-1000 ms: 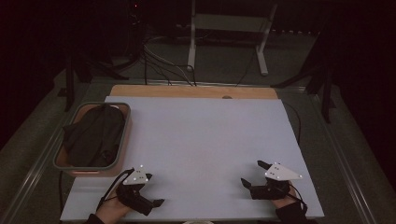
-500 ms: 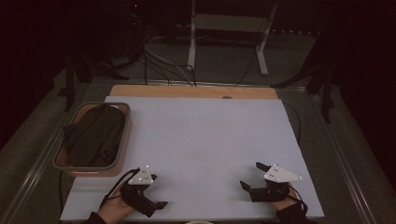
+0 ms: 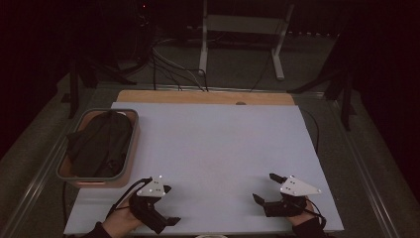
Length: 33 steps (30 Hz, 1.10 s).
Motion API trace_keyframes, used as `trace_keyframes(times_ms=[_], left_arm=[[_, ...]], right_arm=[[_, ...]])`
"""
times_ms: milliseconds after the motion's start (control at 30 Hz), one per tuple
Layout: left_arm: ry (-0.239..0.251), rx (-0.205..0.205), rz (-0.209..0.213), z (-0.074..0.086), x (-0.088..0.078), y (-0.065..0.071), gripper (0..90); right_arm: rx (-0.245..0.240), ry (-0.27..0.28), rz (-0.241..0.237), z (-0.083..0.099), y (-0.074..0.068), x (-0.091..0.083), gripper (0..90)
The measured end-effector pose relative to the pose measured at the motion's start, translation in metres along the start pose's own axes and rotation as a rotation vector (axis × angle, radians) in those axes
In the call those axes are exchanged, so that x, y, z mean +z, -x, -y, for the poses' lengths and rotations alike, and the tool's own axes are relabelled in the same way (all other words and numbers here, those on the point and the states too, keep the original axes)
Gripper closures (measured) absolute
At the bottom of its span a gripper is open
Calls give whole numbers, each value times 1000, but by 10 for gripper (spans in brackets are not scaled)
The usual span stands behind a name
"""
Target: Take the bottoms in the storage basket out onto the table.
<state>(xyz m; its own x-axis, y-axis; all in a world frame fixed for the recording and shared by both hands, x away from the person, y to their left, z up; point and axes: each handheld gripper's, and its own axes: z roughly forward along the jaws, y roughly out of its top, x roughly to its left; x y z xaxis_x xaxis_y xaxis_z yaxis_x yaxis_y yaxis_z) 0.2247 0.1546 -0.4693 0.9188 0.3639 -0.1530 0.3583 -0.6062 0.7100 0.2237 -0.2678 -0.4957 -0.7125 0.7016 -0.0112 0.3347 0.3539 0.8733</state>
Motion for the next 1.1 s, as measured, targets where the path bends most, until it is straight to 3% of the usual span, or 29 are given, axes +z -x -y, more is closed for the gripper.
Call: trace_keyframes(times_ms=[600, 1100], left_arm=[[8, 32, -1, -20, -31, 0, 3], [28, 51, -37, -37, -53, -7, 2]], right_arm=[[11, 23, -1, -3, -2, -3, 91], [13, 28, -3, -4, -3, -3, 91]])
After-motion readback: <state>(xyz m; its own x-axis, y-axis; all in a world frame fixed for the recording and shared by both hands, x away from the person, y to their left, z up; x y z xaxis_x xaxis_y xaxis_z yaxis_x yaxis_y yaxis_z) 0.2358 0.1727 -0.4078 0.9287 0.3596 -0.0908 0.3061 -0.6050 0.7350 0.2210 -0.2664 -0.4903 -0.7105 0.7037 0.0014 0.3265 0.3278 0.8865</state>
